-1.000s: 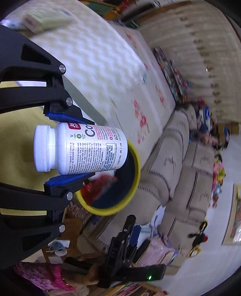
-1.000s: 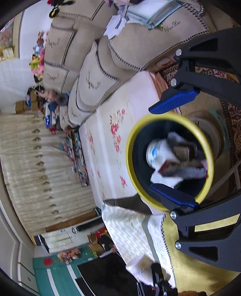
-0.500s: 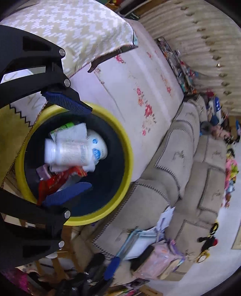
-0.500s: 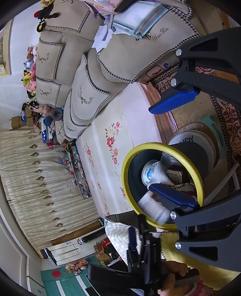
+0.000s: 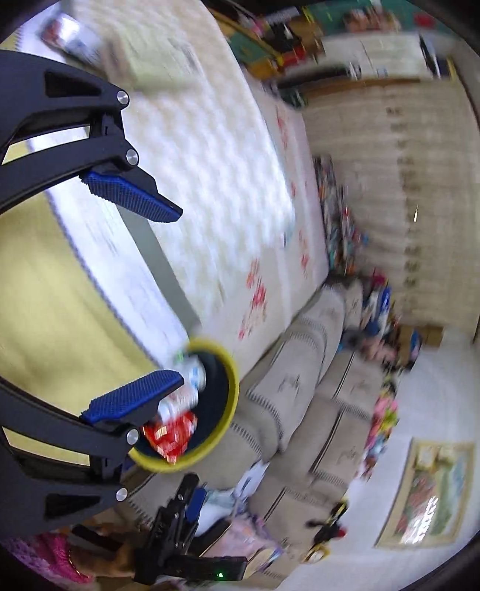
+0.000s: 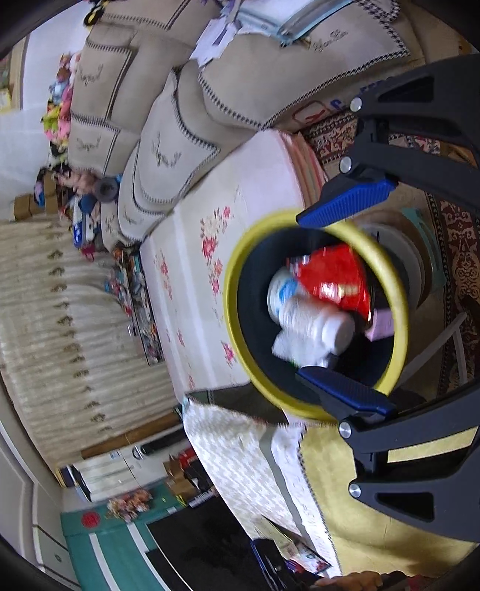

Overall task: Collect trash
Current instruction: 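Move the right tool to the pale green box and grasp it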

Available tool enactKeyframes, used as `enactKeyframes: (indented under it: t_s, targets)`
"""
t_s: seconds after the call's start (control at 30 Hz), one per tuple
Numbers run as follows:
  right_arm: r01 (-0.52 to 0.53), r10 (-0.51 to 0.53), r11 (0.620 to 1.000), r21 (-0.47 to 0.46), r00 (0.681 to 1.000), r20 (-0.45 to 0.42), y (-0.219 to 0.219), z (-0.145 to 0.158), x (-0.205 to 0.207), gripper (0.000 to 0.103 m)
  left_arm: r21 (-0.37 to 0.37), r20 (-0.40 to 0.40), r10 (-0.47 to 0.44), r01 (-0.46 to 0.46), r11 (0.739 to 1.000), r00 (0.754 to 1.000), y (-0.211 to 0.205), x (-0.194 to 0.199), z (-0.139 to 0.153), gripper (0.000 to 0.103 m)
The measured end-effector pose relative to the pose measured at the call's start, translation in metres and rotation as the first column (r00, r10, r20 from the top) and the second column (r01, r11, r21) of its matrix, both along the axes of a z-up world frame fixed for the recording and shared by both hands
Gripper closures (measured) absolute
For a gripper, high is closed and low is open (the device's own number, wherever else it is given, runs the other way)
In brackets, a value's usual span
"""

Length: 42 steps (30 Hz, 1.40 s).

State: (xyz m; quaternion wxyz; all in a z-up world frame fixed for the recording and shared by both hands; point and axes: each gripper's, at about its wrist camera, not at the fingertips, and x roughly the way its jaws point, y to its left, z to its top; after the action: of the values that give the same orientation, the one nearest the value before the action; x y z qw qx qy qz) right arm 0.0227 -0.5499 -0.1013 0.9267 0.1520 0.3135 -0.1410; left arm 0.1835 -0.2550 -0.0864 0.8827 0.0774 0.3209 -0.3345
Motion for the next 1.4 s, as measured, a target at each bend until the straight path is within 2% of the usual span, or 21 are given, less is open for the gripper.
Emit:
enactKeyframes:
  t_s: [0.07,0.17,0.23,0.3,0.37,0.47,0.57,0.7,0.8,0.93,1.2,1.4]
  targets:
    - [-0.034,0.034,0.999,-0.004,0.999,-0.001,0.014,0.003,0.010,0.030,-0.008,0.014,0.067,-0.067,0.998,0.998,0.034,-0.001,0.001,0.021]
    - [-0.105,0.105,0.994,-0.004,0.994,-0.003,0.040,0.006,0.030,0.030,-0.022,0.037,0.189,-0.188,0.982,0.981,0.093,-0.003,0.005,0.019]
    - [-0.160,0.160,0.987,-0.014,0.987,-0.011,0.063,0.011,0.045,0.030,-0.036,0.059,0.286,-0.284,0.958,0.956,0.137,-0.004,0.008,0.018]
    - [-0.215,0.214,0.977,-0.015,0.977,-0.020,0.086,0.016,0.062,0.030,-0.047,0.090,0.385,-0.382,0.923,0.919,0.178,-0.004,0.008,0.018]
    - [-0.272,0.271,0.962,-0.011,0.962,-0.020,0.116,0.024,0.080,0.030,-0.047,0.125,0.481,-0.479,0.877,0.868,0.217,-0.003,0.006,0.018]
    - [-0.372,0.372,0.928,0.000,0.928,0.001,0.168,0.037,0.108,0.030,-0.059,0.134,0.568,-0.565,0.823,0.812,0.263,-0.001,0.001,0.018]
    - [-0.432,0.431,0.902,0.010,0.902,0.023,0.219,0.047,0.131,0.030,-0.071,0.114,0.638,-0.635,0.770,0.761,0.300,0.000,-0.007,0.018]
    - [-0.469,0.469,0.883,0.004,0.882,0.041,0.285,0.051,0.155,0.023,-0.082,0.106,0.679,-0.674,0.734,0.727,0.311,-0.003,-0.013,0.018]
    - [-0.473,0.474,0.881,-0.026,0.880,0.038,0.339,0.050,0.174,0.018,-0.078,0.108,0.681,-0.677,0.732,0.724,0.308,-0.007,-0.017,0.018]
    - [-0.462,0.462,0.885,-0.059,0.887,-0.016,0.380,0.038,0.196,0.017,-0.077,0.120,0.678,-0.674,0.735,0.725,0.301,-0.012,-0.015,0.016]
    - [-0.383,0.376,0.919,-0.092,0.923,-0.088,0.407,0.017,0.230,0.014,-0.119,0.076,0.666,-0.657,0.745,0.742,0.305,-0.016,-0.016,0.016]
    - [-0.365,0.355,0.929,-0.067,0.927,-0.125,0.405,0.004,0.241,0.014,-0.120,0.082,0.652,-0.642,0.757,0.754,0.300,-0.019,-0.016,0.016]
